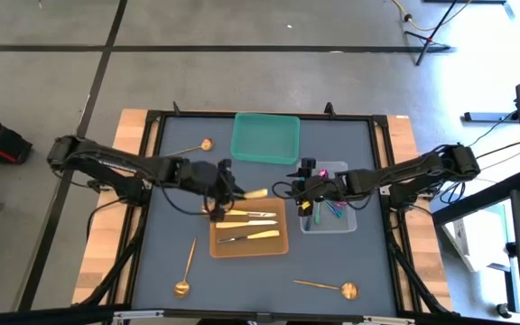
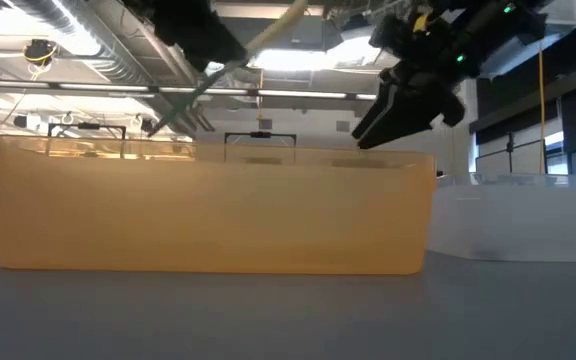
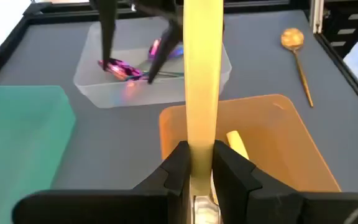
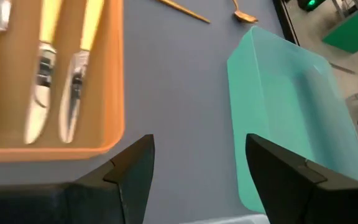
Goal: Sort silverware by color (type)
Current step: Put the yellow table knife into the orange bin, then put the gold spoon into the green bin
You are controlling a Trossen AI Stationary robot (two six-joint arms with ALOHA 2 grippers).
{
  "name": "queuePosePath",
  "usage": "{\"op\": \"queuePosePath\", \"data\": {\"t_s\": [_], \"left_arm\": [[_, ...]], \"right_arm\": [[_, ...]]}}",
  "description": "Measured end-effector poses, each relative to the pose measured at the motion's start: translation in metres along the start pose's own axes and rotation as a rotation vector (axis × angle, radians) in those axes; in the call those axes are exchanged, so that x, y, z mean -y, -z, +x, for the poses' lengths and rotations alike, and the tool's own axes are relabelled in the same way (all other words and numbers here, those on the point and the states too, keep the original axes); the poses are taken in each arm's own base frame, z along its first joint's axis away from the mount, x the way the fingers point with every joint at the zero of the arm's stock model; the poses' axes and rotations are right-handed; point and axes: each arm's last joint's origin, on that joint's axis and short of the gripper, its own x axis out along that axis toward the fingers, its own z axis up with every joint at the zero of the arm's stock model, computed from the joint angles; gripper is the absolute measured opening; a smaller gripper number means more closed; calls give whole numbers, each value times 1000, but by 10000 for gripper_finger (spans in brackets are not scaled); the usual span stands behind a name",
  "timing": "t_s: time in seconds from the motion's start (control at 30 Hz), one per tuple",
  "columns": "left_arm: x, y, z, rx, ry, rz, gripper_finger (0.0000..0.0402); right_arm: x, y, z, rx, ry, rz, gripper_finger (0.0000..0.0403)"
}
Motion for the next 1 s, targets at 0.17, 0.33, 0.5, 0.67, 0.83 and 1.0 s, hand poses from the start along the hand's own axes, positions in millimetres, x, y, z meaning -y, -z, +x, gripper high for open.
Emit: {"op": "queuePosePath", "data": {"t_s": [0.17,0.33,0.5,0.67,0.83,1.0], "left_arm": [[22,14,25,-81,-16,15,47],[34,29,48,-162,-5,-40,47],[45,41,62,-214,28,-56,50],[45,44,65,-220,-20,-136,86],[45,36,55,-201,40,-221,130],[38,25,19,-189,15,-313,138]], "right_arm": [[-16,-6,-28,49,-32,-24,239],[-38,-8,-53,85,-100,-55,239],[-64,-8,-71,123,-167,-107,239],[-83,-6,-86,154,-220,-132,239],[-93,-4,-95,171,-223,-120,239],[-97,-3,-99,173,-238,-90,239]]}}
